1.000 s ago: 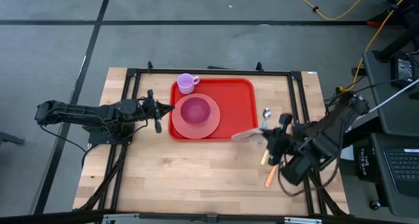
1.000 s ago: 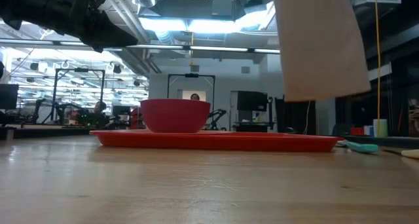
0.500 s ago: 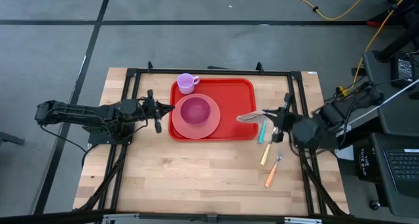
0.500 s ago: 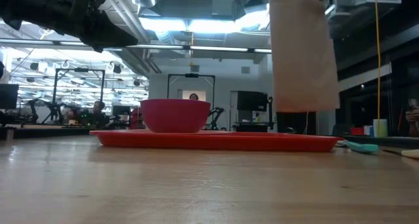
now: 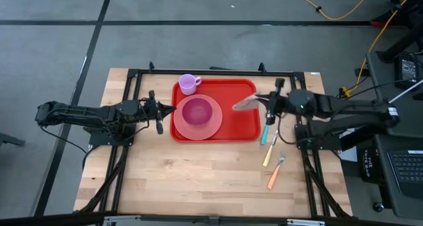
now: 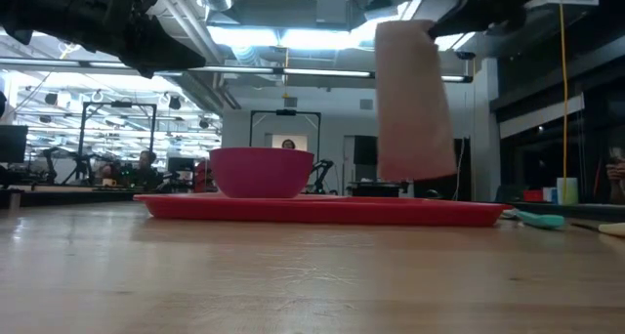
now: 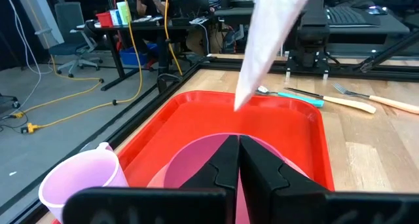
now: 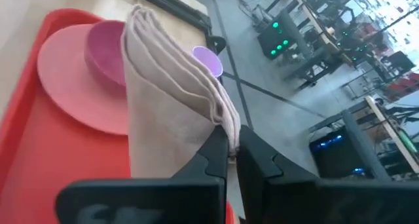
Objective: Set up tray
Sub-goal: Put the brown napkin to the right side of the pink plate on the red tray
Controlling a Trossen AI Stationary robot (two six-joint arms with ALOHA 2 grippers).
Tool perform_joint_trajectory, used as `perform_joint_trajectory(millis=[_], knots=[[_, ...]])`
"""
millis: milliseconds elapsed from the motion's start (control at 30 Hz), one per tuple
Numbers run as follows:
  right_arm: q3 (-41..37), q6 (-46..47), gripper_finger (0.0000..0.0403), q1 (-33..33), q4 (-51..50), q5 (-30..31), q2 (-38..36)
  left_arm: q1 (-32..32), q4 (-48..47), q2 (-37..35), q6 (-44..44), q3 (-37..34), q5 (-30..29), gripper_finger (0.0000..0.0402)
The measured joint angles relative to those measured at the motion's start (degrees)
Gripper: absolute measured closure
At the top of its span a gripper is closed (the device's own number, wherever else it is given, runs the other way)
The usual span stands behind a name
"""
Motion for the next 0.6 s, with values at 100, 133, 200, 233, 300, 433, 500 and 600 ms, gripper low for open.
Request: perform_joint_trajectory(millis=[100, 133, 200, 233, 300, 433, 500, 600], knots=[[0.0, -2.7, 0.0387, -5.4, 3.9, -5.0, 1.9, 0.0, 0.0, 0.0, 0.0, 0.0, 0.0, 0.0395], [0.0, -3.3, 0.0387, -7.1, 4.7, -6.4, 2.7, 0.0, 0.0, 0.0, 0.0, 0.0, 0.0, 0.0396], [0.0, -5.0, 0.0387, -10.3, 5.9, -8.7, 4.0, 0.0, 0.0, 0.0, 0.7, 0.0, 0.0, 0.0397], [0.0, -6.2, 0.0387, -11.8, 6.5, -9.9, 4.5, 0.0, 0.0, 0.0, 0.9, 0.0, 0.0, 0.0397], [0.0, -7.8, 0.0387, -14.7, 8.4, -12.4, 5.6, 0.0, 0.0, 0.0, 0.9, 0.0, 0.0, 0.0397], [0.0, -10.8, 0.0387, -20.3, 11.4, -17.4, 8.3, 0.0, 0.0, 0.0, 1.0, 0.0, 0.0, 0.0398], [0.0, -12.3, 0.0387, -23.1, 12.6, -20.6, 9.7, 0.0, 0.0, 0.0, 1.0, 0.0, 0.0, 0.0398], [0.0, -12.6, 0.0387, -27.1, 14.0, -24.4, 12.3, 0.0, 0.0, 0.0, 1.1, 0.0, 0.0, 0.0398]])
